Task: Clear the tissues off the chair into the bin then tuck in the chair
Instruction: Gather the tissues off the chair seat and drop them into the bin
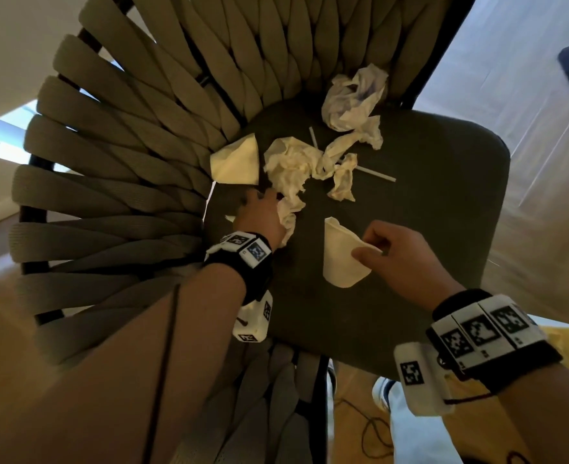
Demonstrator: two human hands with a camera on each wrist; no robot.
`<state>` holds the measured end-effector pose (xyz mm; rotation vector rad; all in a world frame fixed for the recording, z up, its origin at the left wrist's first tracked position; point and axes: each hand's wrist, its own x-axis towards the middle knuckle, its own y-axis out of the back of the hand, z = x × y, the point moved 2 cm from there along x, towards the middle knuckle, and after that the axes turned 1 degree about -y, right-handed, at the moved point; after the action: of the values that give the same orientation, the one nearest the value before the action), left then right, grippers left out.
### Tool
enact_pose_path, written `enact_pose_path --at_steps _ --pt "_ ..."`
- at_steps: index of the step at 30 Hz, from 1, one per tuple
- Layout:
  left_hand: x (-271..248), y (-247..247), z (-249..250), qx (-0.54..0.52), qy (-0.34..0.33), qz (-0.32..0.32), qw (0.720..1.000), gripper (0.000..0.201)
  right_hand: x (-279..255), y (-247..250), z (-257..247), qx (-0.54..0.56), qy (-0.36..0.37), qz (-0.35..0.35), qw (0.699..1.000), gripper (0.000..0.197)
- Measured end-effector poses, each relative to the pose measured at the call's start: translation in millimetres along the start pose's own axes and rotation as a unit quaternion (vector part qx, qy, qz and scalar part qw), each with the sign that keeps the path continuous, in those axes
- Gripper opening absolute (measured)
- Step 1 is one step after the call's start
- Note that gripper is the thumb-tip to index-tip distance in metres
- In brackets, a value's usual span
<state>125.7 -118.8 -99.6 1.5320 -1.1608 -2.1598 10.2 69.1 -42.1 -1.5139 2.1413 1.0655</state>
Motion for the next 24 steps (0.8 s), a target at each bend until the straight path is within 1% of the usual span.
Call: enact_pose_path --at_steps 2,4,7,9,12,15,18,20,24 --pt "-9 -7 3 -0.024 0.005 0.006 1.0 0.065 -7 2 9 0.009 -0.009 0.002 1.0 0.008" --pt "-22 -7 8 -0.053 -0.015 -0.002 0.998 0.057 -17 6 22 0.017 -0.013 0.013 1.0 0.008" --pt "-50 -4 26 -0.127 -0.072 -0.063 0.987 0.053 -37 15 50 0.033 -0.019 0.049 0.998 0.01" --pt "-72 -3 53 -0.151 -0.104 -0.111 0.977 0.052 -54 25 75 0.041 -0.035 0.085 0.995 0.012" --pt "-96 -14 116 -0.093 -0.194 -0.147 0.965 0.041 -84 49 123 0.074 -0.067 0.176 0.979 0.012" --pt "-119 -48 191 -0.037 -0.277 -0.168 0.945 0.034 -120 81 189 0.1 -0.131 0.297 0.941 0.016" --pt "-138 -100 259 -0.074 -0.308 -0.218 0.923 0.036 -155 107 263 0.124 -0.205 0.38 0.893 0.017" --pt "-145 -143 299 -0.06 -0.33 -0.245 0.91 0.039 -169 115 313 0.125 -0.256 0.404 0.869 0.014" --pt "-147 -235 368 0.043 -0.393 -0.242 0.886 0.049 -174 116 410 0.143 -0.372 0.418 0.816 0.011"
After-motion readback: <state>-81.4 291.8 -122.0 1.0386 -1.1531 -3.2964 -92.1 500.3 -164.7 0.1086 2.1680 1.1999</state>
